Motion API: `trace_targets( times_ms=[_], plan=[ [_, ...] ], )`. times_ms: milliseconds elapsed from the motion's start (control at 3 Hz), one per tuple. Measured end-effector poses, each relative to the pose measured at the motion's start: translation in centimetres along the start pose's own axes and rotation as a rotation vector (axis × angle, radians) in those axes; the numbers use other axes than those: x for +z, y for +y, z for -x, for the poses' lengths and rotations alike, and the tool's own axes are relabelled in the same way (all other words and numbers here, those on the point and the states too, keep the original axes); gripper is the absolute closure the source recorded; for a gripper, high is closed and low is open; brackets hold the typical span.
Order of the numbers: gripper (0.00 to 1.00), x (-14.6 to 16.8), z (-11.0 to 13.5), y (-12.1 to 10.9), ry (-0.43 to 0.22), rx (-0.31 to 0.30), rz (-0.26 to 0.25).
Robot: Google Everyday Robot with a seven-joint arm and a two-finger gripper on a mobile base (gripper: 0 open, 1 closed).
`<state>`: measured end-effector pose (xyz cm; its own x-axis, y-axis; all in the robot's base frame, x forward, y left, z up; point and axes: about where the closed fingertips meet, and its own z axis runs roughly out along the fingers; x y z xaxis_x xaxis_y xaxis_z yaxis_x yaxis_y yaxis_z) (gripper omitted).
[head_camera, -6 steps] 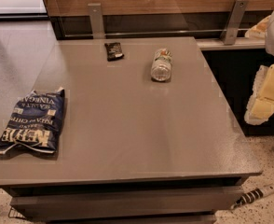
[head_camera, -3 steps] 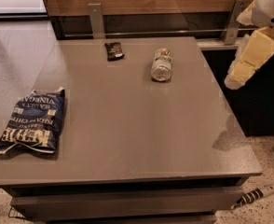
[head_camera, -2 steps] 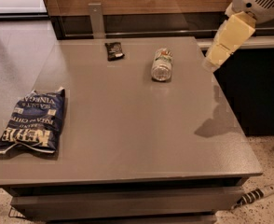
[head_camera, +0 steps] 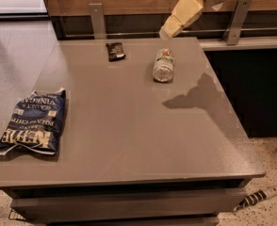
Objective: Place 7up can upright
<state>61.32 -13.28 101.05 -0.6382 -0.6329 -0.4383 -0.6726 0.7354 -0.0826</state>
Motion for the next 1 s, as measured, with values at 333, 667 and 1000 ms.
trace_targets(
  times_ms=[333, 667, 1000],
  plan=[
    [0.00, 2.8, 1.4, -1.4, -0.036, 0.175, 0.012],
    [0.00, 4.9, 1.0, -3.4, -0.099, 0.350, 0.003],
    [0.00, 4.9, 1.0, -3.4, -0.098, 0.350, 0.003]
  ],
)
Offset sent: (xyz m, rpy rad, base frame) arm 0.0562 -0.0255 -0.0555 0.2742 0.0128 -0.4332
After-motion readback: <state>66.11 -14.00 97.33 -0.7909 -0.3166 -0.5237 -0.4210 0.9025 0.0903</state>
